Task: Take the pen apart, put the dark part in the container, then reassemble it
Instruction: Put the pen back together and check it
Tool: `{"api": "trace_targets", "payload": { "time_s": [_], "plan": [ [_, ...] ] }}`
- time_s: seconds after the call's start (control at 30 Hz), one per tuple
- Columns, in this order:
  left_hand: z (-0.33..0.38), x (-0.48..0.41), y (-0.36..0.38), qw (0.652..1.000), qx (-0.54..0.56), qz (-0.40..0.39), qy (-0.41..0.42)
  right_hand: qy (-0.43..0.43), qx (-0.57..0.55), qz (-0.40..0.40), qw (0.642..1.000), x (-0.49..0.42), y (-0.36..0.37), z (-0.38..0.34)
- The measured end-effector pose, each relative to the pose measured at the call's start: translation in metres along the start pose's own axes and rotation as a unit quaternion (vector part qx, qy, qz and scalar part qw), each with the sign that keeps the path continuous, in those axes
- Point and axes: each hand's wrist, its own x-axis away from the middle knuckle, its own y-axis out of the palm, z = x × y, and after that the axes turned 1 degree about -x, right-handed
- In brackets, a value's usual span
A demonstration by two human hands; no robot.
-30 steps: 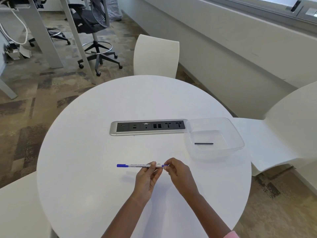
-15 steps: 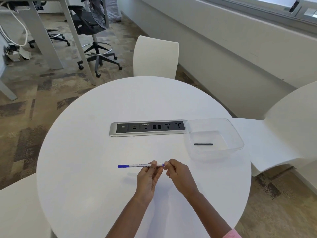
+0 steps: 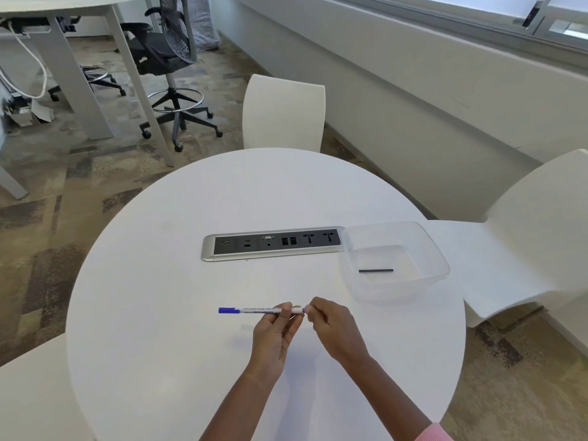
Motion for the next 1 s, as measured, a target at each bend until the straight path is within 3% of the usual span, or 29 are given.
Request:
{"api": "trace_targets", "payload": {
  "time_s": [0.13, 0.2, 0.33, 0.47, 0.7, 0.8, 0.87, 1.0],
  "plan": [
    [0.000, -0.001, 0.000, 1.000, -0.010, 0.003, 0.003, 0.110, -0.164, -0.051, 0.979, -0.005, -0.001, -0.004],
    [0.001, -0.002, 0.000, 1.000, -0.012, 0.008, 0.003, 0.120, -0.176, -0.062, 0.975, -0.005, -0.002, -0.006],
    [0.004, -0.001, 0.000, 1.000, -0.008, 0.014, 0.003, 0.035, -0.028, -0.021, 0.999, 0.001, -0.001, -0.004],
    [0.006, 0.000, 0.000, 1.000, -0.006, 0.019, -0.004, -0.058, 0.128, 0.006, 0.990, 0.001, -0.001, -0.001],
    [0.005, -0.002, -0.003, 1.000, -0.008, 0.003, -0.017, -0.104, 0.129, 0.020, 0.986, -0.003, -0.002, 0.002],
    [0.007, -0.003, -0.003, 1.000, -0.012, -0.006, -0.011, -0.072, 0.078, 0.015, 0.994, -0.003, 0.000, -0.002],
    [0.008, -0.003, -0.003, 1.000, -0.015, -0.011, -0.008, -0.006, 0.003, 0.002, 1.000, -0.005, 0.002, -0.004],
    [0.007, -0.004, -0.003, 1.000, -0.016, -0.006, -0.002, 0.117, -0.189, -0.046, 0.974, -0.011, 0.005, -0.006]
  ]
}}
